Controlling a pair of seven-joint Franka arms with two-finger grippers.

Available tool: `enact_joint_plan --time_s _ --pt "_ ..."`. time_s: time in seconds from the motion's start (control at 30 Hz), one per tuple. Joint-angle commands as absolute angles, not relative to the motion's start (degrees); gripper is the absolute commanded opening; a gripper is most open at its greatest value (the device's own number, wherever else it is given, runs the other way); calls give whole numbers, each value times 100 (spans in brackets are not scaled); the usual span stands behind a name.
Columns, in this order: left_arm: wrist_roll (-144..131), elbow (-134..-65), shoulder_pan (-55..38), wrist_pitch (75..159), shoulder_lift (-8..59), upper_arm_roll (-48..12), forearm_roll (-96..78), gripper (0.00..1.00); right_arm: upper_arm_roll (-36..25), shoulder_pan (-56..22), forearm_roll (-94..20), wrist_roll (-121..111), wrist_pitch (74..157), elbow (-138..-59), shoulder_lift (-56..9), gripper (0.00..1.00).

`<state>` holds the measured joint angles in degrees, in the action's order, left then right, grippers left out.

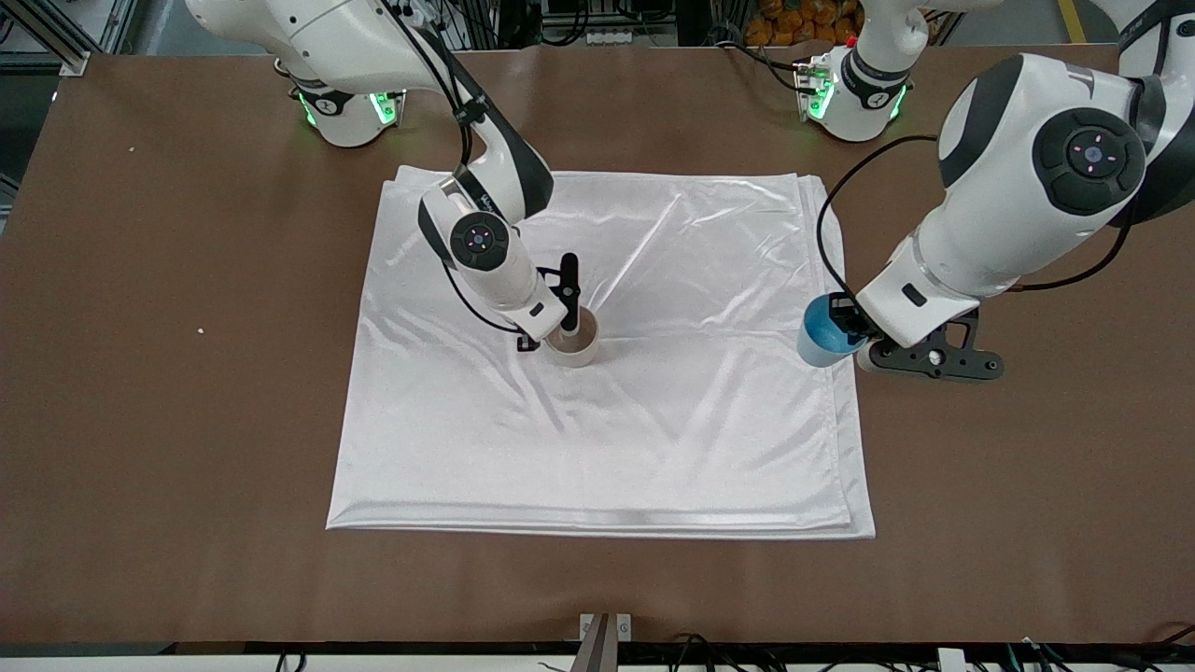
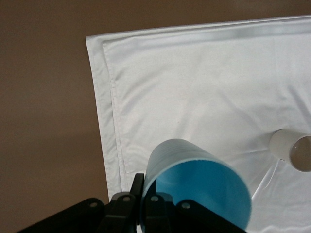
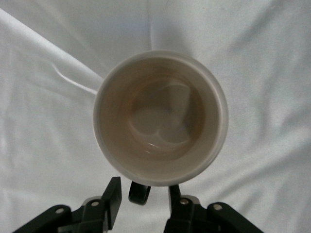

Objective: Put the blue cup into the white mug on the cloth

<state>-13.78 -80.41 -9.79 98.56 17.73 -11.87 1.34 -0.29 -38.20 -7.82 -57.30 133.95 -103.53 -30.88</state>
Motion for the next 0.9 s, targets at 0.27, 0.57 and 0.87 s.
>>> enact_joint_plan --time_s 0.27,0.57,0.87 --pt "-1406 -8016 -923 9800 1775 -1160 26 0 -105 -3806 -668 -5660 13166 -10186 -2673 100" --pt "-1424 -7998 -923 9800 1749 -1169 26 0 -421 -3788 -668 -5590 12490 -10222 -1996 100" --pt "-1582 -7998 -1011 9800 1749 -1213 9 0 -931 -3788 -659 -5590 11804 -10230 -1187 100"
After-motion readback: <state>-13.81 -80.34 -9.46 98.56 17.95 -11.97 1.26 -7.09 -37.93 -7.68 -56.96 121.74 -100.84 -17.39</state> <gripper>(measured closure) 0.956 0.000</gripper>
